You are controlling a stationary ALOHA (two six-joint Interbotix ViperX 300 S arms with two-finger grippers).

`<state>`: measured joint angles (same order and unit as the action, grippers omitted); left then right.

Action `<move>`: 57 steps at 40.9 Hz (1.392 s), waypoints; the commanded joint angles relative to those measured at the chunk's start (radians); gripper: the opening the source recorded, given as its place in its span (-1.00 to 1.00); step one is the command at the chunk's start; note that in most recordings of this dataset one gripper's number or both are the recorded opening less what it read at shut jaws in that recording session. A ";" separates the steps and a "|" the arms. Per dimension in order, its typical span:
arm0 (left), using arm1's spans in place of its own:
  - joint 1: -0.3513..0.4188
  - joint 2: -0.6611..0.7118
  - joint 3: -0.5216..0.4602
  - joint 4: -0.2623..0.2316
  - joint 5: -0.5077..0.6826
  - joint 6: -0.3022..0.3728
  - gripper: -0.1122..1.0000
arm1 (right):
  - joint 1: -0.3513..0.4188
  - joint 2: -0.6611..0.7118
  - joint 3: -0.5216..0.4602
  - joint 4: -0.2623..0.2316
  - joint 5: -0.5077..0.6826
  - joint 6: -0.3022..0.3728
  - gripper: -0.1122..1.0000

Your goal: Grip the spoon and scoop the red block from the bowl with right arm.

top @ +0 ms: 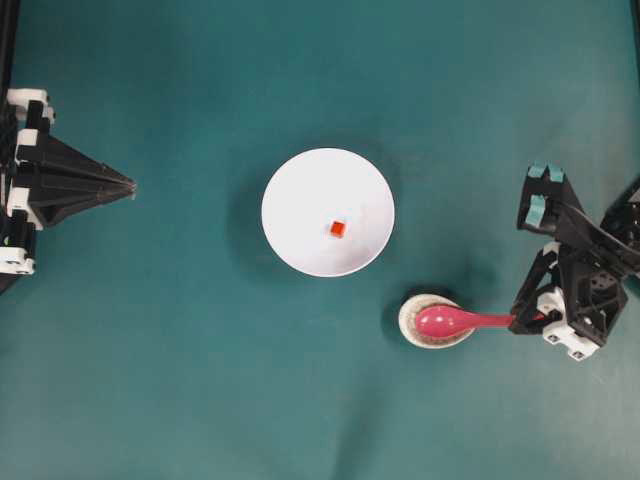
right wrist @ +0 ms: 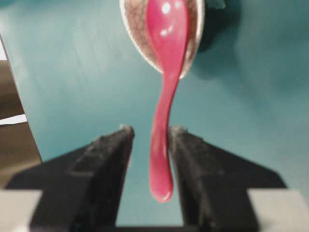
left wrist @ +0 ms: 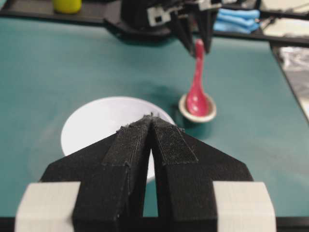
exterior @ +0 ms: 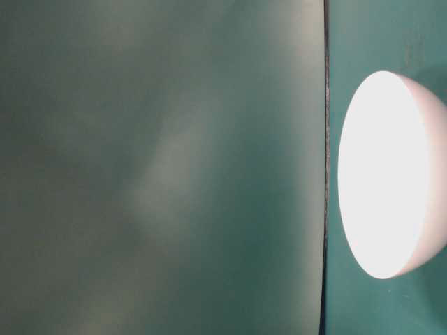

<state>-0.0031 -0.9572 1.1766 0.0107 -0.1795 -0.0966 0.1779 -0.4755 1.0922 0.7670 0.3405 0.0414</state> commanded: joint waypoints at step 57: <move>0.002 0.008 -0.023 0.003 0.032 -0.005 -0.79 | 0.494 0.176 0.230 -0.080 -1.042 0.005 0.22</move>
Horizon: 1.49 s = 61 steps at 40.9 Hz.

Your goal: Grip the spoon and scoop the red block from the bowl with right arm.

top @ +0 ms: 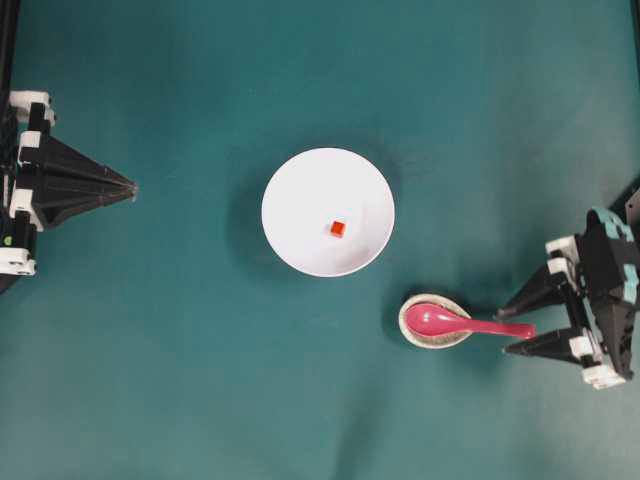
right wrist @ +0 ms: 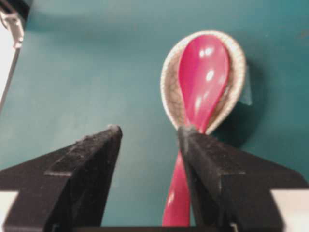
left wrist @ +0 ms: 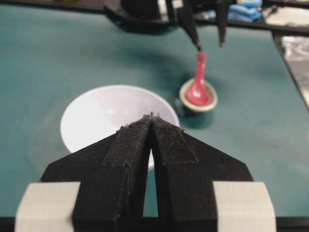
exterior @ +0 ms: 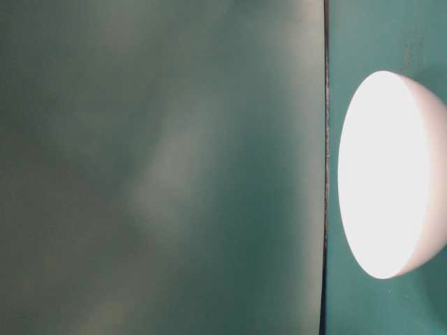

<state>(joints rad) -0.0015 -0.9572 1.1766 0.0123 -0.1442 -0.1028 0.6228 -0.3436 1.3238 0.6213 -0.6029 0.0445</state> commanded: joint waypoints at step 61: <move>-0.002 0.008 -0.015 0.002 0.009 0.002 -0.79 | 0.210 0.304 -0.020 0.308 -0.279 -0.011 -0.39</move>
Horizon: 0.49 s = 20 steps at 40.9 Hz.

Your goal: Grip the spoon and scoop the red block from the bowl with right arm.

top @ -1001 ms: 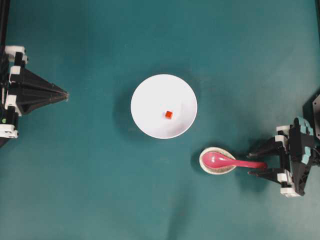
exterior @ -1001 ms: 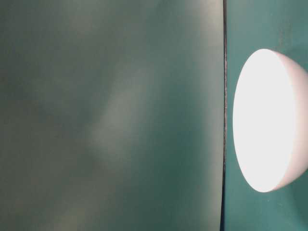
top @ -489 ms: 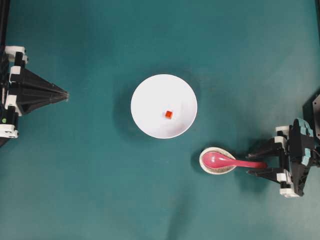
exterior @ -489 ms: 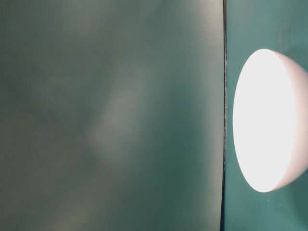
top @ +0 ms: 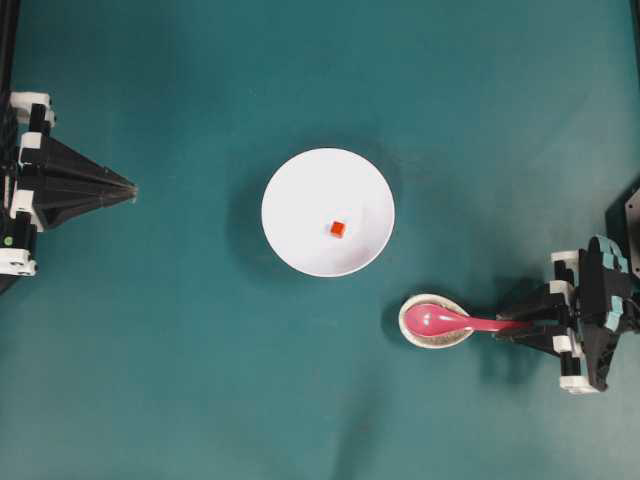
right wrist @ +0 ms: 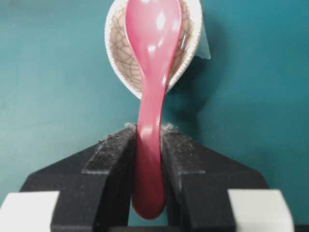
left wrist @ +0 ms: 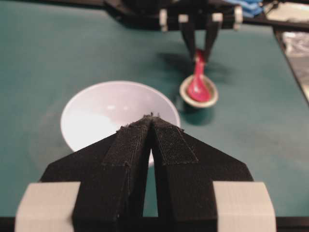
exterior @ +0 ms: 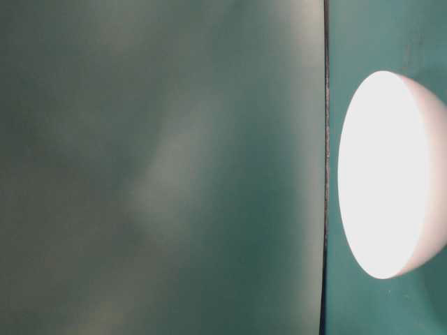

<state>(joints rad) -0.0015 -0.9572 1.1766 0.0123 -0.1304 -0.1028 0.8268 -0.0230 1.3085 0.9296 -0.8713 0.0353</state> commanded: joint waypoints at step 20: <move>0.000 0.008 -0.017 0.002 -0.005 0.002 -0.79 | 0.002 -0.137 0.008 0.000 -0.003 -0.006 -0.39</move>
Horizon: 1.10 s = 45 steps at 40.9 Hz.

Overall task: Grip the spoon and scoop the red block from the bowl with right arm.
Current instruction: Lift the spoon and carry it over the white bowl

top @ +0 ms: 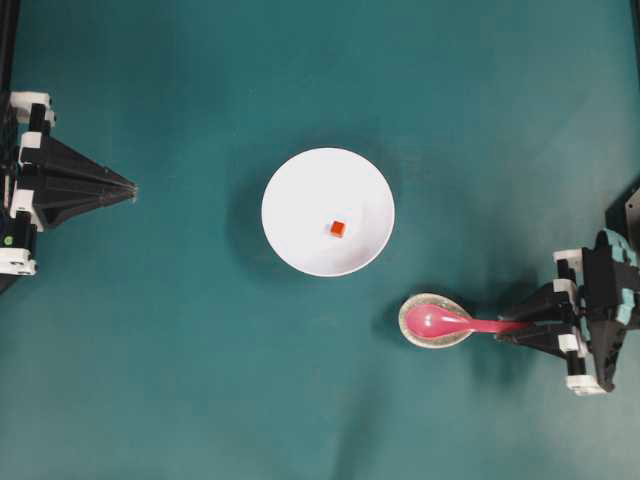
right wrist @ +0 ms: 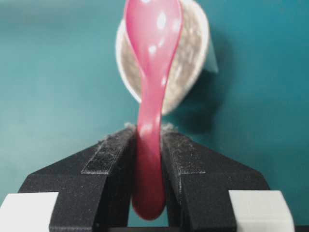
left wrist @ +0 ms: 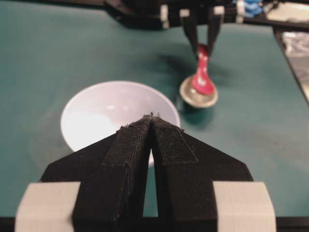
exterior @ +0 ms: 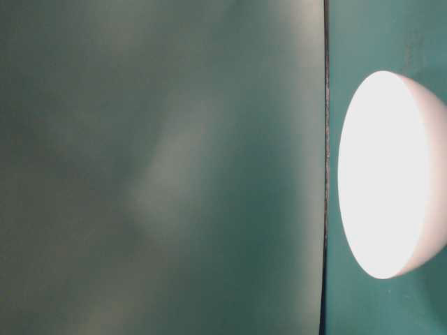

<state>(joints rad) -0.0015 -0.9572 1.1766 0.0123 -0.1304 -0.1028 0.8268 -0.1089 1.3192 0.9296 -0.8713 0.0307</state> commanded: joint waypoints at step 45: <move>-0.002 0.006 -0.018 0.002 -0.012 0.012 -0.79 | -1.020 -0.492 -0.454 -0.126 1.241 -0.531 -0.39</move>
<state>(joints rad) -0.0015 -0.9572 1.1766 0.0107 -0.1304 -0.0905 -0.1289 -0.6274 0.9480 0.8376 0.2777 -0.4985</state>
